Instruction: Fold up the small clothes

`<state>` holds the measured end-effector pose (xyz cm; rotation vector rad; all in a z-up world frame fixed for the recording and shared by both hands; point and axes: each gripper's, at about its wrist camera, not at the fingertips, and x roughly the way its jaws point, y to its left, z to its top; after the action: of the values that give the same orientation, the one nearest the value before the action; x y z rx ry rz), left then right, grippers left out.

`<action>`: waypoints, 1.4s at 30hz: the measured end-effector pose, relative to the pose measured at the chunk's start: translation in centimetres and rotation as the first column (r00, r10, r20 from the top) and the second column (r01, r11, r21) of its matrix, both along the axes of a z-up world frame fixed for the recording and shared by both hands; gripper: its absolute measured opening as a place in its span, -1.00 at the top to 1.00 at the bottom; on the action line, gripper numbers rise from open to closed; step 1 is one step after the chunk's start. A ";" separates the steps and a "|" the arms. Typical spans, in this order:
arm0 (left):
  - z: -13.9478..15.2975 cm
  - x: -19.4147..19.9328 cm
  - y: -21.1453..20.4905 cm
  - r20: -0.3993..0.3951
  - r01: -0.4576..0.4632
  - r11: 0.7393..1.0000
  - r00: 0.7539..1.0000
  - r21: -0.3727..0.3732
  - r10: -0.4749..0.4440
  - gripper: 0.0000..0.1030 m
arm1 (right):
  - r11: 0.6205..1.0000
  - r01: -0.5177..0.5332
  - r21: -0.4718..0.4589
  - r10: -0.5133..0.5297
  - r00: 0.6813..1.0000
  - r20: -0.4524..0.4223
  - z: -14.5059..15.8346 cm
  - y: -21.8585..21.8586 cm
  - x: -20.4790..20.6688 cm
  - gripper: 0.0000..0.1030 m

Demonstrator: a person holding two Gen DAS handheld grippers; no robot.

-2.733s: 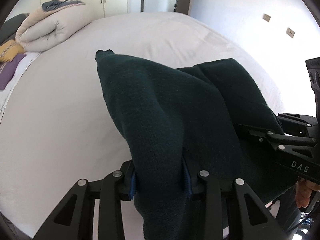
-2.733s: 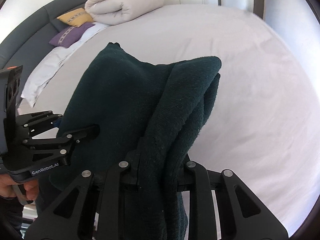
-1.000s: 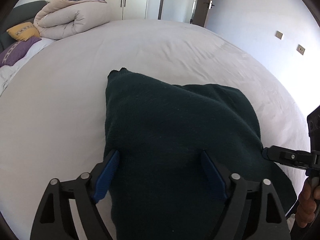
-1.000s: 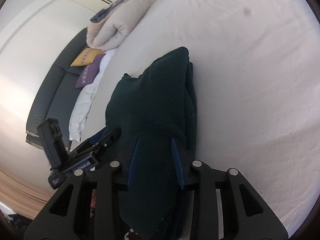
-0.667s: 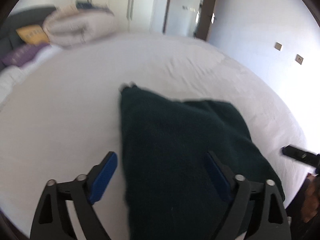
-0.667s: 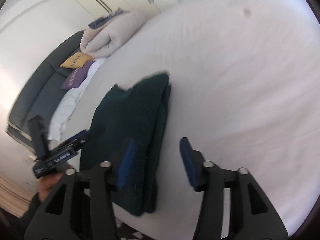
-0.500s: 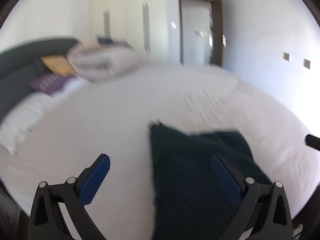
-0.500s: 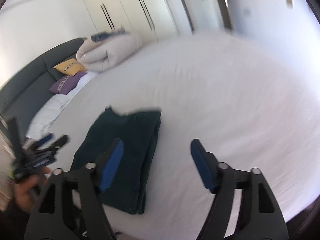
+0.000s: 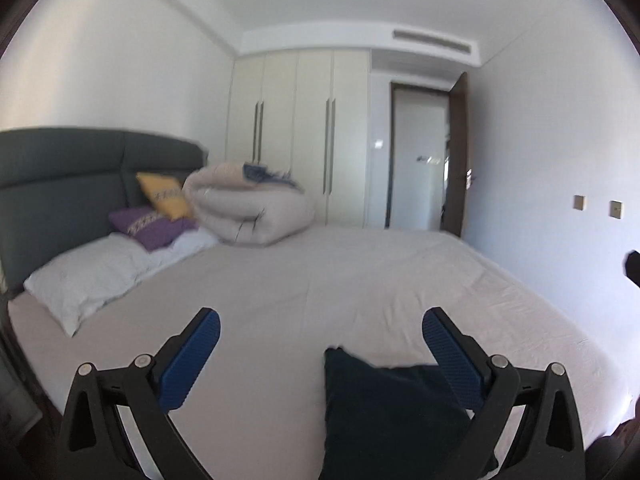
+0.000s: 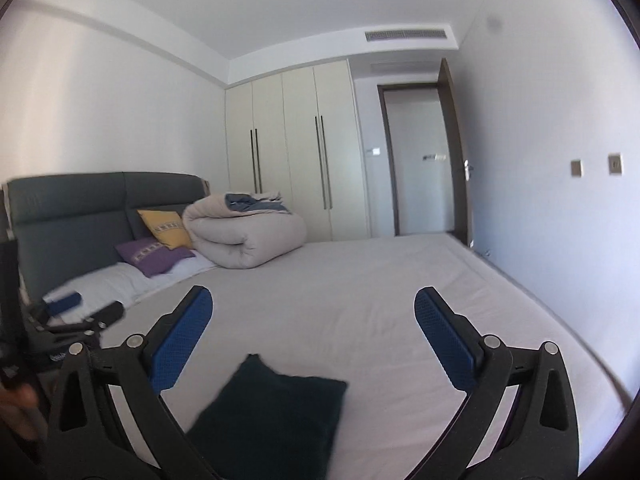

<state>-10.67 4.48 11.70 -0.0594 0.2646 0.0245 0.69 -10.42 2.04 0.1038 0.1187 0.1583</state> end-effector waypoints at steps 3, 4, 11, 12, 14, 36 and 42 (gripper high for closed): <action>-0.8 0.9 0.4 -0.057 -0.045 0.999 0.997 0.004 0.045 -1.00 | 1.000 -0.024 -0.001 0.023 0.996 -0.086 -0.6 0.5 0.5 -1.00; -1.2 1.2 0.4 -0.081 -0.060 0.998 0.995 0.012 0.061 -1.00 | 1.000 -0.011 -0.017 0.009 0.991 -0.135 -1.2 1.0 0.8 -1.00; -5.6 3.0 -1.7 -0.291 -0.047 0.997 0.955 0.064 0.064 -1.00 | 0.999 0.038 0.011 -0.031 0.917 -0.399 -7.1 1.7 3.8 -1.00; -6.2 3.2 -2.1 -0.314 -0.028 0.998 0.948 0.059 0.045 -1.00 | 0.999 0.053 0.003 -0.047 0.906 -0.420 -7.9 1.8 4.3 -1.00; -7.4 3.6 -2.8 -0.363 -0.002 0.998 0.931 0.068 0.026 -1.00 | 0.996 0.081 -0.028 -0.085 0.882 -0.463 -10.0 2.3 5.4 -1.00; -12.5 5.5 -2.8 -0.544 0.047 0.998 0.839 0.039 -0.019 -1.00 | 0.993 0.103 -0.057 -0.116 0.759 -0.640 -15.5 1.4 7.9 -1.00; -13.2 5.8 -2.8 -0.570 0.065 0.998 0.821 0.020 -0.042 -1.00 | 0.993 0.100 -0.068 -0.120 0.760 -0.639 -13.4 0.4 5.7 -1.00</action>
<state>-4.83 1.68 -1.51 -0.0034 0.8708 -0.0095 6.39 -10.04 -11.33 0.1321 0.8086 -0.0059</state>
